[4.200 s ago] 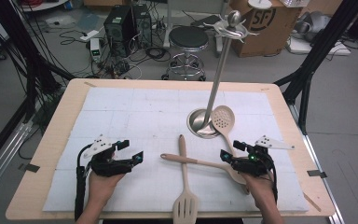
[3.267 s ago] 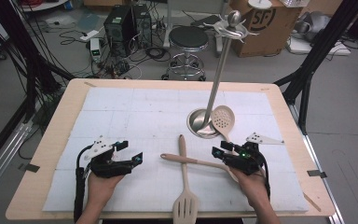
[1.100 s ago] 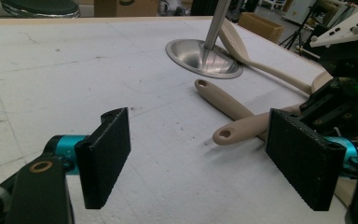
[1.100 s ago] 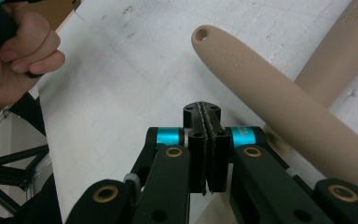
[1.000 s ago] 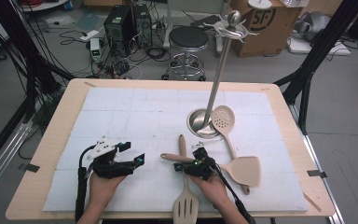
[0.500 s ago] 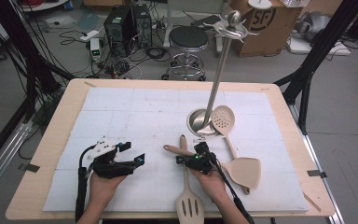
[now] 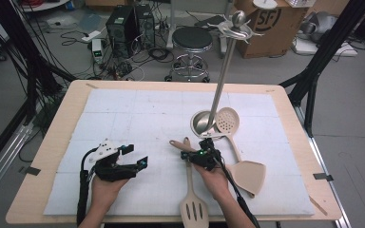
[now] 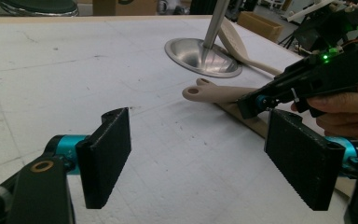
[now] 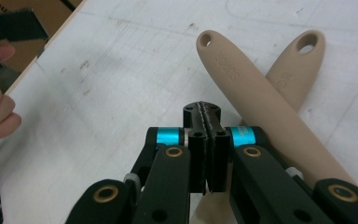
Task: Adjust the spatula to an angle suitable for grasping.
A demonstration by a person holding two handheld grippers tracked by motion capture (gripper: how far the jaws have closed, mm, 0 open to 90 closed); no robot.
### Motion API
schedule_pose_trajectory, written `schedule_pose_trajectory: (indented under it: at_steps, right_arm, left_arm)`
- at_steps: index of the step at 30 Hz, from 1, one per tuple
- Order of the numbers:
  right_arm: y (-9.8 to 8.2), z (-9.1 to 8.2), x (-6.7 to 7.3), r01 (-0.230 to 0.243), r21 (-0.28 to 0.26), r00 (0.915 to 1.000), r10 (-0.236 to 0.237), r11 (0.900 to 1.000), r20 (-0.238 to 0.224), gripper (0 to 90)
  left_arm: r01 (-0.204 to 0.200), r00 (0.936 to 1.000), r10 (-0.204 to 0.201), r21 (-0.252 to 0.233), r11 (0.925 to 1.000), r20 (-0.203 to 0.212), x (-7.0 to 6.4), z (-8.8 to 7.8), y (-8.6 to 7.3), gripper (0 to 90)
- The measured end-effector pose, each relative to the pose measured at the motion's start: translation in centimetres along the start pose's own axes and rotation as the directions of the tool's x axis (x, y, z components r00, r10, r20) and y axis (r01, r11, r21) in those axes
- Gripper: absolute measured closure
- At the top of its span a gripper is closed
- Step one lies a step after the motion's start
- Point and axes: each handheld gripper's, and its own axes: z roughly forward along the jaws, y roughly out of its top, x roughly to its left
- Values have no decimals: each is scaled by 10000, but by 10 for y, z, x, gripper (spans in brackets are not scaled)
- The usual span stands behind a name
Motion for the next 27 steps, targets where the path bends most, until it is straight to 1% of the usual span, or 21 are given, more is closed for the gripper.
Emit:
schedule_pose_trajectory:
  at_steps: [4,10,14,16,18,20,21,22,24,25,27]
  right_arm:
    - [2,-1,-3,-148,-118,9999,149,9998,52,897]
    - [6,0,-5,-191,-206,9996,195,9996,193,897]
    - [6,-1,-7,-219,-227,9996,222,9995,152,897]
    - [6,-1,-7,-235,-256,9996,239,9994,144,897]
    - [6,-1,-7,-217,-258,9996,221,9994,152,896]
    - [6,-4,-5,-170,-354,9999,170,9992,3,896]
    - [6,-7,-4,-176,-467,9998,174,9988,-44,893]
    - [6,-11,-3,-181,-592,9998,176,9981,-91,870]
    - [7,-19,-4,-289,-766,9995,276,9966,-180,820]
    - [8,-22,-6,-394,-784,9991,379,9961,-200,796]
    - [8,-26,-10,-672,-592,9976,659,9960,-233,717]
  left_arm:
    - [5,10000,-5,17,10000,3,0,0,0,235]
    - [6,10000,-6,31,10000,4,0,1,0,235]
    - [2,10000,-2,14,10000,21,1,1,-1,235]
    - [-98,9999,98,26,9999,86,2,3,-1,236]
    - [-217,9998,216,175,9996,49,4,6,0,237]
    - [-28,10000,27,78,10000,71,7,8,0,237]
    - [-28,10000,27,78,10000,71,7,8,0,237]
    - [68,9999,-68,52,10000,130,7,9,0,237]
    - [22,9999,-22,43,10000,125,7,10,1,238]
    - [-8,9999,7,81,10000,136,7,10,1,238]
    - [5,9998,-7,108,9999,186,6,9,1,238]
